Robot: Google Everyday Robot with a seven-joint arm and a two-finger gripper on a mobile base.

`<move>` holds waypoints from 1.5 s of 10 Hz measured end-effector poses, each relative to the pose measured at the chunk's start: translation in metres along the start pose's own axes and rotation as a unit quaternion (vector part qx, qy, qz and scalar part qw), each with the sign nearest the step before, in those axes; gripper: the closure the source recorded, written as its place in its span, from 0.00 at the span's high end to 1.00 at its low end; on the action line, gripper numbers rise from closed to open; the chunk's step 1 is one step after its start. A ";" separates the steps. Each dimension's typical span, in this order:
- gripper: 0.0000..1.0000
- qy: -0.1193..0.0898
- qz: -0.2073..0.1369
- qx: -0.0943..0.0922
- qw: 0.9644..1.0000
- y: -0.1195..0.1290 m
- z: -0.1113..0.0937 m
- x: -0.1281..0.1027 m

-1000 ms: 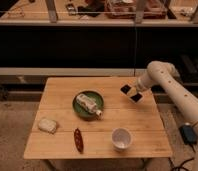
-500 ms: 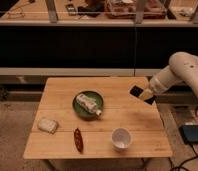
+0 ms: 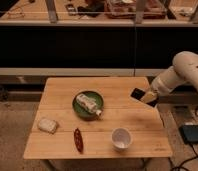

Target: Place the eraser in the ceramic cup

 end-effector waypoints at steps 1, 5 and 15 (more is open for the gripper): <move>0.11 0.002 -0.003 0.000 1.000 -0.003 0.000 0.002; 0.11 0.039 -0.062 0.004 0.997 -0.083 -0.021 0.030; 0.11 -0.005 -0.142 0.068 0.988 -0.237 0.083 0.005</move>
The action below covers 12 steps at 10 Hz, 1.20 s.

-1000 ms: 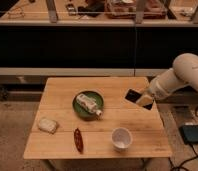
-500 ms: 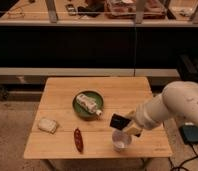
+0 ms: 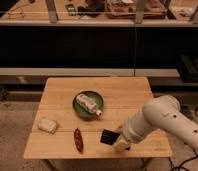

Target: Place the eraser in the ceramic cup

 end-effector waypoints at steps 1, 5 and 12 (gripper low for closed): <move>0.11 -0.005 0.004 -0.009 1.000 0.009 0.005 -0.002; 0.11 -0.019 0.032 -0.046 0.998 0.048 0.012 -0.018; 0.11 -0.013 0.050 -0.055 0.997 0.046 -0.006 -0.036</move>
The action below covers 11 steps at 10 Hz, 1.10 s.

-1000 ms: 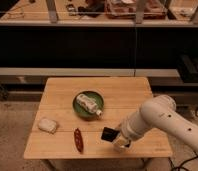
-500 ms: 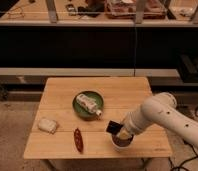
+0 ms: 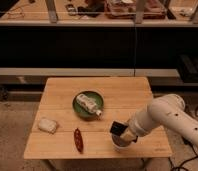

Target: Place the eraser in the ceramic cup

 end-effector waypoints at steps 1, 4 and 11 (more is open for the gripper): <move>0.11 0.000 0.001 0.006 1.000 -0.005 0.004 -0.003; 0.11 0.005 0.003 0.014 1.000 -0.009 0.009 0.000; 0.51 0.002 0.011 0.028 1.000 -0.010 0.015 0.001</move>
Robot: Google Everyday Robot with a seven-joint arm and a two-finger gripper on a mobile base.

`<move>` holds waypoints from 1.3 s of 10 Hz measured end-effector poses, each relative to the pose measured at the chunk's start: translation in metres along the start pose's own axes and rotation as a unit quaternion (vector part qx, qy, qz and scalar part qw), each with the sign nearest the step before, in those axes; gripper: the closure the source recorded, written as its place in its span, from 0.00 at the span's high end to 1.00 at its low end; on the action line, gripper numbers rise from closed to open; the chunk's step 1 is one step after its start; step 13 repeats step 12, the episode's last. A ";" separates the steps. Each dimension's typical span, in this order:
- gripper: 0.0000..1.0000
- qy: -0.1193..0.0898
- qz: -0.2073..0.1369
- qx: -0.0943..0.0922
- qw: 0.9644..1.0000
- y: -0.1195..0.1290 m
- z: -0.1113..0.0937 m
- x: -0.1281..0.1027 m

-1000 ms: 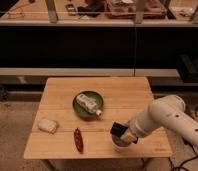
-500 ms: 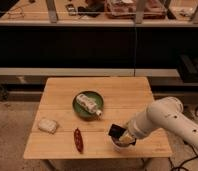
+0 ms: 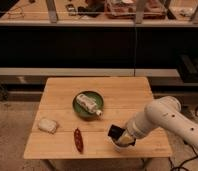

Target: Place the eraser in the ceramic cup

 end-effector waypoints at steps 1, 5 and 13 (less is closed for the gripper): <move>0.59 0.002 0.003 0.003 1.000 0.000 0.000 0.001; 0.80 0.006 0.008 0.012 1.000 0.002 -0.002 0.002; 0.80 0.024 0.018 -0.025 0.999 0.024 -0.029 0.002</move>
